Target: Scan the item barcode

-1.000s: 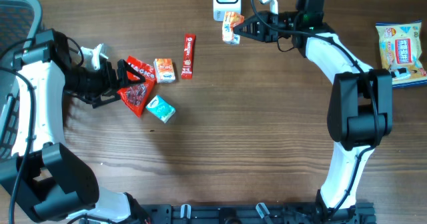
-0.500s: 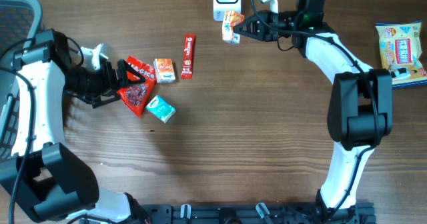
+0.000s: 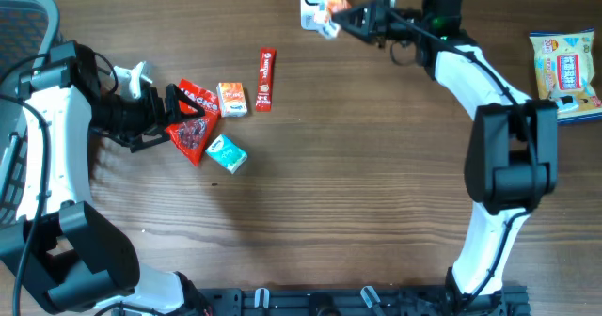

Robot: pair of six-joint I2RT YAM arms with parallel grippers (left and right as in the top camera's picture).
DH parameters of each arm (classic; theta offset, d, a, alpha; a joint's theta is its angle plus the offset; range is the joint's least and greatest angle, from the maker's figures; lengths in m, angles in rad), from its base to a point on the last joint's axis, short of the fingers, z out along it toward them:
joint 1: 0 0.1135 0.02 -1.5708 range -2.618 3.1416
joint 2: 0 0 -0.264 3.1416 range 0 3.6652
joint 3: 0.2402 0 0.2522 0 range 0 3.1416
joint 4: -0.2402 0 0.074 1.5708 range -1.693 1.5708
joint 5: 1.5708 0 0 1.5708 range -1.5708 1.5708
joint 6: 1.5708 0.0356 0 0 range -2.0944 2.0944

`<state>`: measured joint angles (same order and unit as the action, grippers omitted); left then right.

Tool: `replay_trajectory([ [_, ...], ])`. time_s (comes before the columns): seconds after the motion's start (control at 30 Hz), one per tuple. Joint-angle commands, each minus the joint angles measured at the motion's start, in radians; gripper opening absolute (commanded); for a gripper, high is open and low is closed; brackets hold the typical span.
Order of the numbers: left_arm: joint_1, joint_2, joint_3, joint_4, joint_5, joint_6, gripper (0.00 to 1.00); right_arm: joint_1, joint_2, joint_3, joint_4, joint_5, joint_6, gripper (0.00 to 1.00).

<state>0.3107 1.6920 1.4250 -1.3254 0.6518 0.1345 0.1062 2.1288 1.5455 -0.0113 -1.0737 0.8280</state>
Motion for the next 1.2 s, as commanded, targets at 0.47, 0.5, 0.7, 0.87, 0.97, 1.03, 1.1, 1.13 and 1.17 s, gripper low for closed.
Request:
replay_trajectory([
  [0.47,0.0,-0.009,0.004,0.002,0.0,0.016,1.0,0.22,-0.293,0.002,-0.579,1.583,-0.745,0.04],
  [0.5,0.0,-0.009,0.004,0.001,0.0,0.016,1.0,0.237,-0.292,0.002,-0.542,1.606,-0.772,0.04],
  [0.7,0.0,-0.009,0.004,0.001,0.0,0.016,1.0,0.367,-0.23,0.002,-0.063,1.727,-1.197,0.05],
  [0.87,0.0,-0.009,0.004,0.001,0.0,0.016,1.0,0.399,-0.116,0.002,0.313,1.749,-1.603,0.05],
  [0.97,0.0,-0.009,0.004,0.001,0.0,0.016,1.0,0.399,-0.004,0.002,0.48,1.733,-1.913,0.05],
  [1.03,0.0,-0.009,0.004,0.001,0.0,0.016,1.0,0.399,0.058,0.002,0.546,1.73,-2.087,0.05],
  [1.1,0.0,-0.009,0.004,0.001,0.0,0.016,1.0,0.399,0.124,0.002,0.64,1.727,-2.256,0.04],
  [1.13,0.0,-0.009,0.004,0.002,0.0,0.016,1.0,0.399,0.158,0.002,0.702,1.719,-2.343,0.05],
  [1.17,0.0,-0.009,0.004,0.002,0.0,0.016,1.0,0.399,0.177,0.002,0.75,1.707,-2.389,0.04],
])
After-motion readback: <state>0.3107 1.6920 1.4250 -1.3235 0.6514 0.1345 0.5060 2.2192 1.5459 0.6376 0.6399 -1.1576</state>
